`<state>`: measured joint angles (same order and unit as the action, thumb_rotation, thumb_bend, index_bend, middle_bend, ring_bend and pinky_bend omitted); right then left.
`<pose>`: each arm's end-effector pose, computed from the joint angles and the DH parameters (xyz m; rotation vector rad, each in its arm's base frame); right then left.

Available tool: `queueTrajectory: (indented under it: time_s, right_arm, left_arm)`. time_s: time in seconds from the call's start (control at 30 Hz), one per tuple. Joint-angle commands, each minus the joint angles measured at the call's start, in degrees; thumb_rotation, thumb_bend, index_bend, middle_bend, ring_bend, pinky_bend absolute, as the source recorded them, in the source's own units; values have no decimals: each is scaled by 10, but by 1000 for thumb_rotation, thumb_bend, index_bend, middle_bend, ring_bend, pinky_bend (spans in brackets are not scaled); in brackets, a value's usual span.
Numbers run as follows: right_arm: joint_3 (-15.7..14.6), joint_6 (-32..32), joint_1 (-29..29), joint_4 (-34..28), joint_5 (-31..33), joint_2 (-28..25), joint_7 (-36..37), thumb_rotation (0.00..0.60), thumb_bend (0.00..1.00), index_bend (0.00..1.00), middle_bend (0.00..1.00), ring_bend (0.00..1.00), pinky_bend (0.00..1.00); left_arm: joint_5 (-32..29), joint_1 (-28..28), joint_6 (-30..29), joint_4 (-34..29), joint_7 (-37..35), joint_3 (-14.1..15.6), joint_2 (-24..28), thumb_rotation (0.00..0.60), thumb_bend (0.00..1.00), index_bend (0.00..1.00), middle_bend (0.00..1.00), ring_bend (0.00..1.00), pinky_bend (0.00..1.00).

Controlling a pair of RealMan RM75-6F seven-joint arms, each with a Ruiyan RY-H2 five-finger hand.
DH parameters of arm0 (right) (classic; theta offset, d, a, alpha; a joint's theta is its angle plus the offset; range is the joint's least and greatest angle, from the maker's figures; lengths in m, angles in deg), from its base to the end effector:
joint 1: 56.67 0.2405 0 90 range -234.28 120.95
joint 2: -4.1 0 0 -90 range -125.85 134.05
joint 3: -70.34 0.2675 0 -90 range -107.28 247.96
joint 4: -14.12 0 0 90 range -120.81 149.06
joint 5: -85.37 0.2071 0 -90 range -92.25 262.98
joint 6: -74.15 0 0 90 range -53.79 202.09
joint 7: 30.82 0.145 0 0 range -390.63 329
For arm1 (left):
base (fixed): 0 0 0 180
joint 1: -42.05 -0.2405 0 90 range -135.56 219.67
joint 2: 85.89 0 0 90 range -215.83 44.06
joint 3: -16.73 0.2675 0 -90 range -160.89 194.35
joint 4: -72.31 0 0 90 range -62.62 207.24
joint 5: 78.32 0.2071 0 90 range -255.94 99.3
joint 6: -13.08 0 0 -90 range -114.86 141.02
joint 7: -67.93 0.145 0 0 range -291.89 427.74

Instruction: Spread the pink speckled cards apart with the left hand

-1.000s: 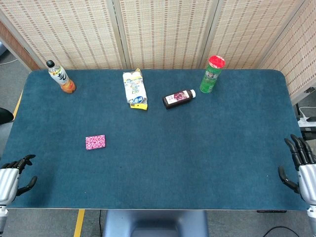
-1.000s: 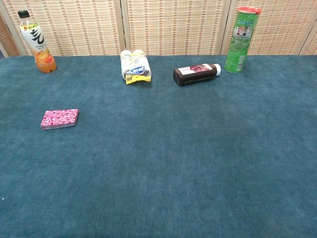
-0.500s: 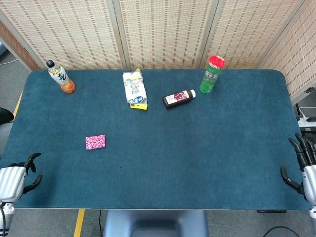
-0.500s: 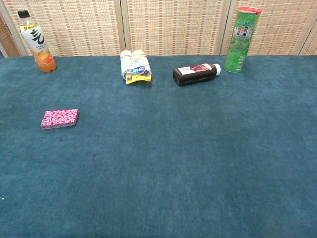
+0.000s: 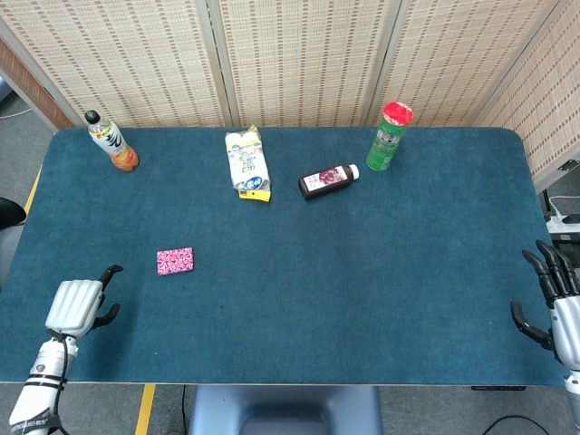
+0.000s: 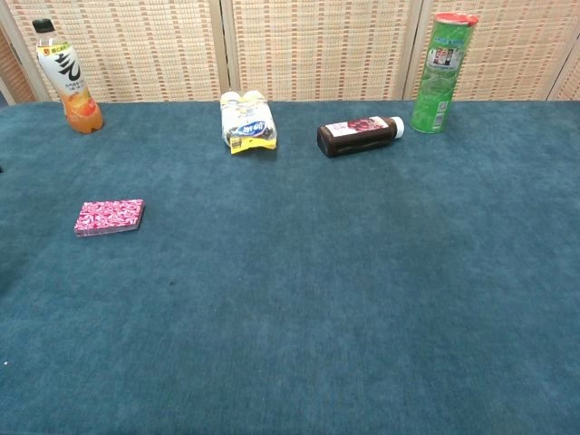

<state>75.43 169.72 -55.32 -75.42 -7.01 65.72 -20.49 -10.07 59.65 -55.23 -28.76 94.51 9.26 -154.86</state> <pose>-0.3129 -0.1682 0.2076 1.3089 -0.7925 1.1301 -0.2736 0.2532 0.1057 -1.5684 -0.9164 -0.6588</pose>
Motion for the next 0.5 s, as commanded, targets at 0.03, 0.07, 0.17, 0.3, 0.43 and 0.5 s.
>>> queueTrajectory:
  time_s: [0.03,0.07,0.17,0.3,0.43,0.5]
  right_arm:
    - [-1,-1,1,1,-1,-4,7,600,417,116,11,0,310]
    - [-1,-1,1,1,-2,-5,9,600,417,117,11,0,310]
    - [-2,-4,2,2,-2,-8,14,600,416,119,11,0,310]
    - [-3,-5,2,1,-2,-9,16,600,416,119,11,0,310]
    - [-3,-5,2,0,-2,-12,22,600,417,119,11,0,310]
    - [-3,-6,2,0,-2,-14,24,600,416,120,12,0,310]
  left_arm:
    - [-126,64,13,-29,128,-40,-69,600,326,178,1000,1000,1000]
    - [-146,72,8,-30,143,-45,-81,600,326,178,1000,1000,1000]
    - [-201,98,-15,-25,184,-63,-125,600,326,178,1000,1000,1000]
    - [-234,115,-32,-15,209,-72,-154,600,326,178,1000,1000,1000]
    - [-286,153,-72,36,241,-100,-232,600,325,178,1000,1000,1000]
    - [-297,166,-79,53,248,-104,-252,600,326,178,1000,1000,1000]
